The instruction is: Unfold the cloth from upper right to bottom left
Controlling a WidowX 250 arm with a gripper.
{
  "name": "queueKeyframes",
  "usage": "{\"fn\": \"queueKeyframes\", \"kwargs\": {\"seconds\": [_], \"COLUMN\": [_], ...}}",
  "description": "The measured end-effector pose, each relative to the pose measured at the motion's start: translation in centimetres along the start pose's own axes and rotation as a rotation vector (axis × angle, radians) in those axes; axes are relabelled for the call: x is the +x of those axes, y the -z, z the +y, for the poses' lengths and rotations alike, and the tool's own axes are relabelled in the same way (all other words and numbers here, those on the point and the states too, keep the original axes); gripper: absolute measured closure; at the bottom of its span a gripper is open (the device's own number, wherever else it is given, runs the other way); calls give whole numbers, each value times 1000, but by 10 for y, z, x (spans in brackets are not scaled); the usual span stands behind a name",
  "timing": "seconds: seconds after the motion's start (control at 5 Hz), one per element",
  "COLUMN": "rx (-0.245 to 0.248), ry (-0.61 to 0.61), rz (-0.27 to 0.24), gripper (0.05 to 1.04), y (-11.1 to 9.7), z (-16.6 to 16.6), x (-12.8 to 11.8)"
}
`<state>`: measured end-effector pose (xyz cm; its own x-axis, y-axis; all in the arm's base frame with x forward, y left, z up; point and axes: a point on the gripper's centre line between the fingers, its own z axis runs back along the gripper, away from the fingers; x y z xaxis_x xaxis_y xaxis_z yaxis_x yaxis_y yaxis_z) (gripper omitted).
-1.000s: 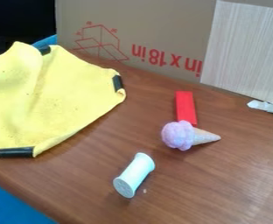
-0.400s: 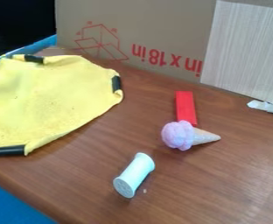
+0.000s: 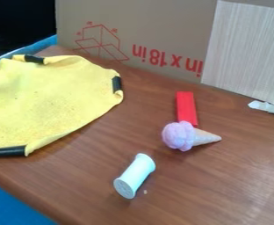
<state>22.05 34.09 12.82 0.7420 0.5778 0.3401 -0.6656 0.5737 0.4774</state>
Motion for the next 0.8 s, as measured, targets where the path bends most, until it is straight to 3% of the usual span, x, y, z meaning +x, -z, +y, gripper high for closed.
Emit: {"fn": "queueKeyframes", "kwargs": {"seconds": [0.2,0.4,0.6,0.8], "rx": [130,100,-21,-181], "ry": [-46,-26,52,102], "rz": [-51,-132,-50,59], "gripper": [102,83,83,83], "y": [-7,-39,-71,-105], "z": [3,-10,-47,-83], "x": [5,8,2,-6]}}
